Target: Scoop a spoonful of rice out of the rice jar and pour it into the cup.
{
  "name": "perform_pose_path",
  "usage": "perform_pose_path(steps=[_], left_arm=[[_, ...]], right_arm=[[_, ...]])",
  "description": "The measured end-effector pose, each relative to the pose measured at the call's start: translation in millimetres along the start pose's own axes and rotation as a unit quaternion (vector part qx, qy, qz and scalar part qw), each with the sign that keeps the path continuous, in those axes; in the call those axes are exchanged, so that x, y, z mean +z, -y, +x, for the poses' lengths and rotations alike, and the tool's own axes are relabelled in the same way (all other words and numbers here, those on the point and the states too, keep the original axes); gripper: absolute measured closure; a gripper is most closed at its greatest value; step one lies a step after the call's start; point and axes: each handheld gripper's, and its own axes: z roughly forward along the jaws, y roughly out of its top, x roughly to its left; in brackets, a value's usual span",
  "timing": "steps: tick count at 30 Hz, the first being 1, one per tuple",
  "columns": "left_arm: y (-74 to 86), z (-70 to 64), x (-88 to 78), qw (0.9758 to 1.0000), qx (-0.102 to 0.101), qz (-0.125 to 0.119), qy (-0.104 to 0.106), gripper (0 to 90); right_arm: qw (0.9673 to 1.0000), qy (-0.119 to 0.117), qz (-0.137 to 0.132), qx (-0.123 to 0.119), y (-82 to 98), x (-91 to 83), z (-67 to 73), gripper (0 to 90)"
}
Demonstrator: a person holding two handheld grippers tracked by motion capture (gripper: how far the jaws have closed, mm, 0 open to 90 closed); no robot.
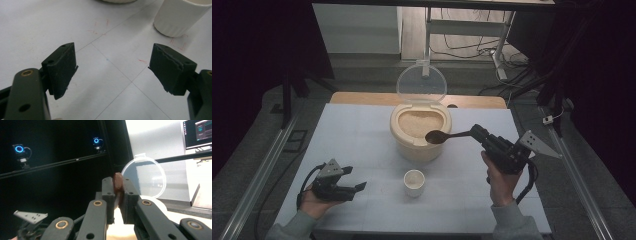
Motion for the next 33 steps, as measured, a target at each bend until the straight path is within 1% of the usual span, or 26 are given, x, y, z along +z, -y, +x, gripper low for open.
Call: perform_pose_path(steps=[5, 8, 14, 16, 19, 23, 25, 31, 33], left_arm=[[0.1, 0.4, 1.4, 1.0, 0.001, 0.004, 0.004, 21.2], [0.1, -0.3, 1.8, 1.0, 0.003, 0.006, 0.005, 21.1], [0.1, -0.1, 2.1, 1.0, 0.004, 0.007, 0.006, 21.1], [0.3, 0.1, 2.5, 0.9999, 0.003, 0.007, 0.007, 21.0], [0.5, 0.4, 2.9, 0.9999, 0.003, 0.008, 0.007, 21.1], [1.0, 0.5, 3.4, 0.9999, 0.002, 0.009, 0.007, 21.1], [1.0, 0.6, 3.6, 0.9999, 0.003, 0.009, 0.008, 21.0], [1.1, 0.6, 4.1, 0.9999, 0.003, 0.011, 0.007, 21.1], [1.0, 0.4, 4.0, 0.9999, 0.005, 0.011, 0.007, 21.1]], right_arm=[[0.9999, 0.011, 0.004, 0.002, -7.3, 15.8, -4.9, 82.7], [0.9997, 0.024, 0.009, 0.001, -10.1, 25.1, -8.4, 82.7], [0.9987, 0.049, 0.015, 0.006, -14.7, 41.8, -19.1, 82.6], [0.9978, 0.062, 0.025, 0.0, -16.8, 48.5, -22.5, 82.6], [0.9963, 0.074, 0.043, -0.007, -18.0, 59.2, -26.1, 82.6], [0.9936, 0.087, 0.065, -0.029, -16.9, 69.9, -25.5, 82.7], [0.9922, 0.093, 0.072, -0.04, -15.4, 72.4, -24.2, 82.6], [0.9886, 0.115, 0.079, -0.057, -12.2, 77.7, -25.4, 82.6], [0.9862, 0.124, 0.085, -0.07, -11.6, 80.9, -26.7, 82.6]])
